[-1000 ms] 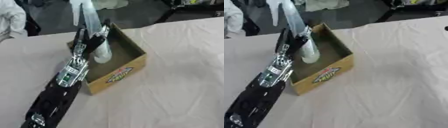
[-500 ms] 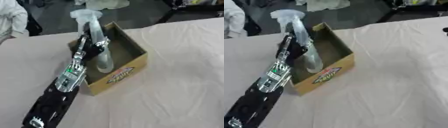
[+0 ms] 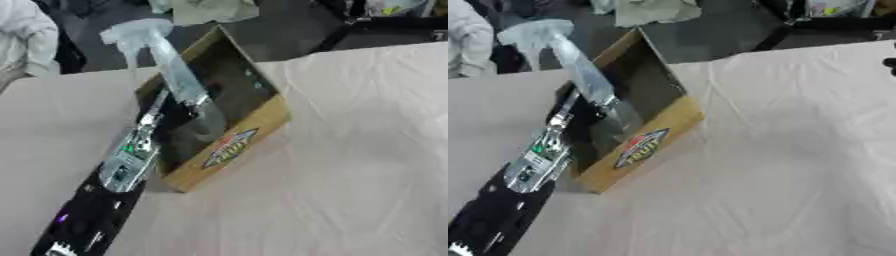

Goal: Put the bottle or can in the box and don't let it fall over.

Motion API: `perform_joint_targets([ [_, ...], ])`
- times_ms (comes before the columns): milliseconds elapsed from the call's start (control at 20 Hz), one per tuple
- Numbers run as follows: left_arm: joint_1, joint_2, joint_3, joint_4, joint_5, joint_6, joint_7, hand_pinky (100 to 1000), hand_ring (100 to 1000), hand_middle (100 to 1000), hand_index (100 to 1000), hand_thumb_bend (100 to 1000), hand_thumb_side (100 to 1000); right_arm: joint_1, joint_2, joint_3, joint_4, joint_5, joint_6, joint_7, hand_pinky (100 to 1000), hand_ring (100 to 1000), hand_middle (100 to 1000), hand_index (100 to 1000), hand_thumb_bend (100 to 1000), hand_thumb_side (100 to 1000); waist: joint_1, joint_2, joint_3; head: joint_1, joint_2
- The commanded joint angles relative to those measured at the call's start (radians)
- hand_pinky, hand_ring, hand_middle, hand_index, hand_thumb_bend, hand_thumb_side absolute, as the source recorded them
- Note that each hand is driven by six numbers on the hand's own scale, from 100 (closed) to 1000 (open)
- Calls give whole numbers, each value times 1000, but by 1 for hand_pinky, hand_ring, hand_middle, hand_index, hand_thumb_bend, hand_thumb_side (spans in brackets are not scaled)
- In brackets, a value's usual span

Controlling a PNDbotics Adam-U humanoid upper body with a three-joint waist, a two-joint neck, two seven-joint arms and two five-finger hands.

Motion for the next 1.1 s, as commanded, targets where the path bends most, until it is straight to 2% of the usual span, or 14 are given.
perform_joint_targets([
  [50, -8, 29, 12, -22, -10, 11, -9, 937, 884, 861, 827, 622, 602, -11, -22, -9, -11, -5, -3, -1, 871, 745, 785, 846, 100, 771, -11, -30, 3, 0, -5],
  [300, -28, 37, 12, -53, 23, 15, 3, 930, 882, 860, 822, 608, 625, -10, -23, -9, -9, -5, -2, 1, 871, 745, 785, 846, 100, 770, -12, -33, 4, 2, -4],
  [700, -59, 49, 9, -93, 34, 55, 0, 931, 885, 860, 820, 615, 630, -9, -25, -8, -8, -6, -3, 4, 871, 745, 785, 846, 100, 768, -8, -39, 3, 4, -2],
  [900, -57, 55, 7, -100, 24, 71, -6, 933, 888, 856, 819, 614, 598, -10, -25, -8, -8, -8, -4, 5, 871, 745, 785, 846, 100, 768, -6, -40, 3, 3, -1],
  [1100, -47, 65, 6, -100, -3, 97, -36, 942, 894, 859, 822, 613, 604, -8, -25, -11, -7, -11, -4, 3, 870, 744, 785, 846, 100, 771, -4, -40, 6, 2, -1],
])
